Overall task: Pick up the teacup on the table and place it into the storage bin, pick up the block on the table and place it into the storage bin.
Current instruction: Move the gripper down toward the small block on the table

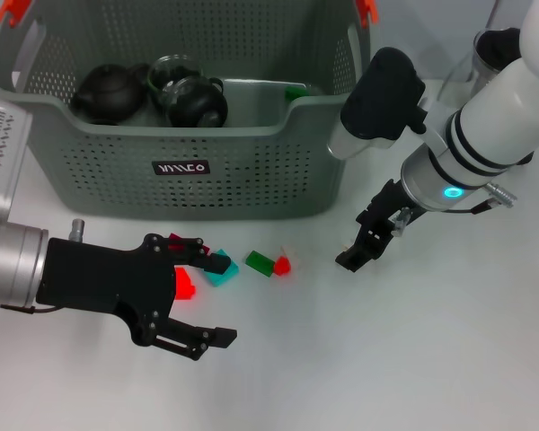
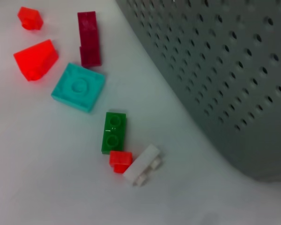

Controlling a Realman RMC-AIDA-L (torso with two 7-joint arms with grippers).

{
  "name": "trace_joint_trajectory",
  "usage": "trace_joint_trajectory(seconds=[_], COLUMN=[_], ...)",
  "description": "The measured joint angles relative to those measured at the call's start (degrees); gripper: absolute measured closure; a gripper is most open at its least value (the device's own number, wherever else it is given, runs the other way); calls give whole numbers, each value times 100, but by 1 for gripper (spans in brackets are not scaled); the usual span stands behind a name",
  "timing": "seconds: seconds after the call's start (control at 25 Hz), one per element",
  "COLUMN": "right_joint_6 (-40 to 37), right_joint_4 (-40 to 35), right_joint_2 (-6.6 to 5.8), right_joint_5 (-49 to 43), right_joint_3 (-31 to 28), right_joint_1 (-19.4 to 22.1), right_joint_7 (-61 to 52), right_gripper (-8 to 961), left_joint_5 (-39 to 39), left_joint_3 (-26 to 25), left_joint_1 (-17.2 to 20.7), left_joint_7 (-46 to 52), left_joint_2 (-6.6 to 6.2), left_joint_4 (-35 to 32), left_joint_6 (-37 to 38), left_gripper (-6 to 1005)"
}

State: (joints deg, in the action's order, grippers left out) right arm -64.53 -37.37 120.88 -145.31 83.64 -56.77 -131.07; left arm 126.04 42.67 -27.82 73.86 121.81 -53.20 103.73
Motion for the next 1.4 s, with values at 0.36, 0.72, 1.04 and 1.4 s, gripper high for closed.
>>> trace_joint_trajectory(seconds=[0.36, 0.72, 1.04, 1.4], right_joint_6=[112, 179, 212, 234], right_joint_4=[97, 109, 177, 187], right_joint_2=[6, 6, 6, 6], right_joint_5=[147, 153, 153, 210], right_joint_3=[112, 123, 176, 215], right_joint_1=[-29, 19, 24, 30], right_joint_7=[-30, -41, -42, -111], right_gripper=[338, 403, 438, 659], left_joint_5=[0, 0, 0, 0], left_joint_3=[4, 4, 11, 4], left_joint_1=[-4, -12, -49, -45], left_joint_7=[-34, -42, -47, -47], left_joint_2=[0, 9, 2, 0], left_joint_4=[3, 78, 150, 152], left_joint_6=[-2, -84, -143, -144], left_gripper=[95, 95, 95, 95])
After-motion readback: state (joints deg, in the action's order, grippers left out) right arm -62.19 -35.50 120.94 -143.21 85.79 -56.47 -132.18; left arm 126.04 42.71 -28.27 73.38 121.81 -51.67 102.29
